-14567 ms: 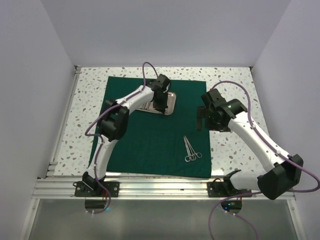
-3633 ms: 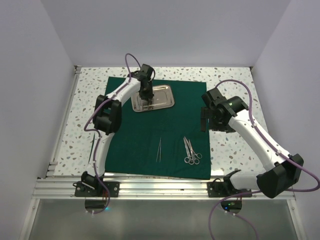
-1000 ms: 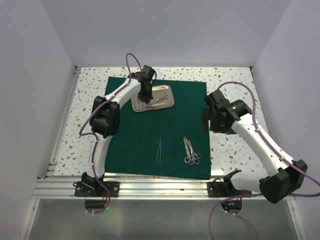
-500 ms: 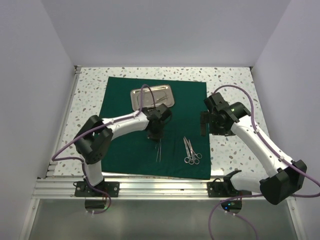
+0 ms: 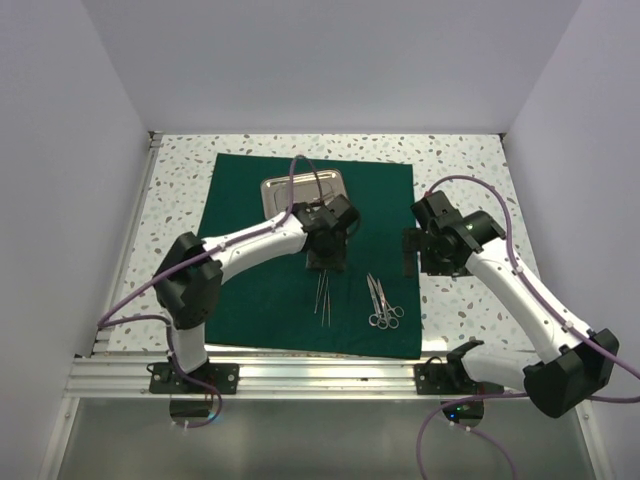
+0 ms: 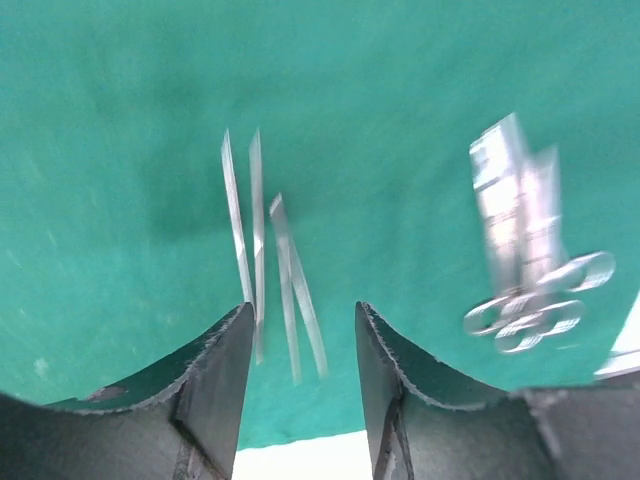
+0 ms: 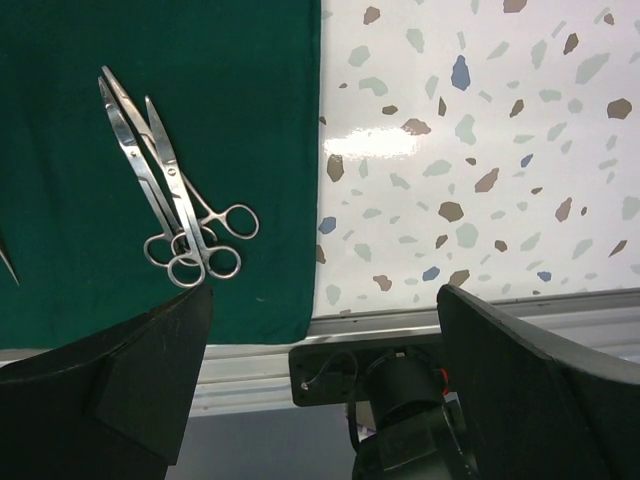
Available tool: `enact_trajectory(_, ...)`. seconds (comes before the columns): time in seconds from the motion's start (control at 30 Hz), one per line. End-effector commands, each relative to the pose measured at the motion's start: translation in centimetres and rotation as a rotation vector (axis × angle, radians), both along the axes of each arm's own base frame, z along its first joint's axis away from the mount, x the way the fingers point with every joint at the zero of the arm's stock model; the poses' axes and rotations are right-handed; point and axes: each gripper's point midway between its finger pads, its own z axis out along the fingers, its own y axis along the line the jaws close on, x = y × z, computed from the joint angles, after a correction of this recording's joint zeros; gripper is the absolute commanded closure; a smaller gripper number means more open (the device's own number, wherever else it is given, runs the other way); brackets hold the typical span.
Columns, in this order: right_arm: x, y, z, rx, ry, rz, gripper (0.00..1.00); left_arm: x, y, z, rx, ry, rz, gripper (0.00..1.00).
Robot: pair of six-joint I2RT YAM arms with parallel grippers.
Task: Open and lay out the surgical kit
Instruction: Place the medical item in the surgical kit, then pick up the medical item from the container.
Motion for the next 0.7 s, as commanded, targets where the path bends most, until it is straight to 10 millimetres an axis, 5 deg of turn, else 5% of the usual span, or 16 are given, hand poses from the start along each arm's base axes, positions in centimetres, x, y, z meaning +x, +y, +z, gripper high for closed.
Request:
enact_trajectory(0.0, 0.3, -0.5, 1.7, 0.002, -0.065, -0.021, 0.02, 4.9, 0.2, 3.5, 0.027, -0.122, -0.004, 0.50)
enact_trajectory(0.13, 0.0, -0.7, 2.0, 0.003, -0.072, -0.051, 0.01, 11.6, 0.3, 5.4, -0.025, -0.189, -0.004, 0.48)
enact_trajectory(0.2, 0.0, -0.8, 2.1, 0.003, -0.074, -0.066, 0.02, 14.7, 1.1, 4.4, -0.004, -0.203, -0.028, 0.46)
enact_trajectory(0.23, 0.1, -0.8, 2.2, 0.001, -0.078, -0.071, 0.02, 16.8, 0.5, 6.1, -0.024, -0.254, -0.037, 0.44)
enact_trajectory(0.3, 0.2, -1.0, 2.5, -0.005, -0.081, -0.085, 0.02, 19.5, 1.1, 4.3, 0.026, -0.259, -0.080, 0.39)
enact_trajectory(0.33, 0.2, -1.0, 2.6, -0.009, -0.080, -0.090, 0.02, 21.2, 0.6, 6.2, 0.008, -0.308, -0.089, 0.32)
enact_trajectory(0.37, 0.2, -1.1, 2.7, -0.013, -0.080, -0.093, 0.01, 22.3, 0.9, 4.4, 0.038, -0.289, -0.120, 0.29)
enact_trajectory(0.53, 0.8, -1.5, 3.2, -0.044, -0.086, -0.113, 0.02, 26.0, 1.9, 4.5, 0.020, -0.356, -0.124, 0.13)
enact_trajectory(0.67, 1.1, -1.3, 3.1, -0.051, -0.074, -0.117, 0.01, 26.4, 2.5, 2.1, 0.016, -0.346, -0.171, 0.07)
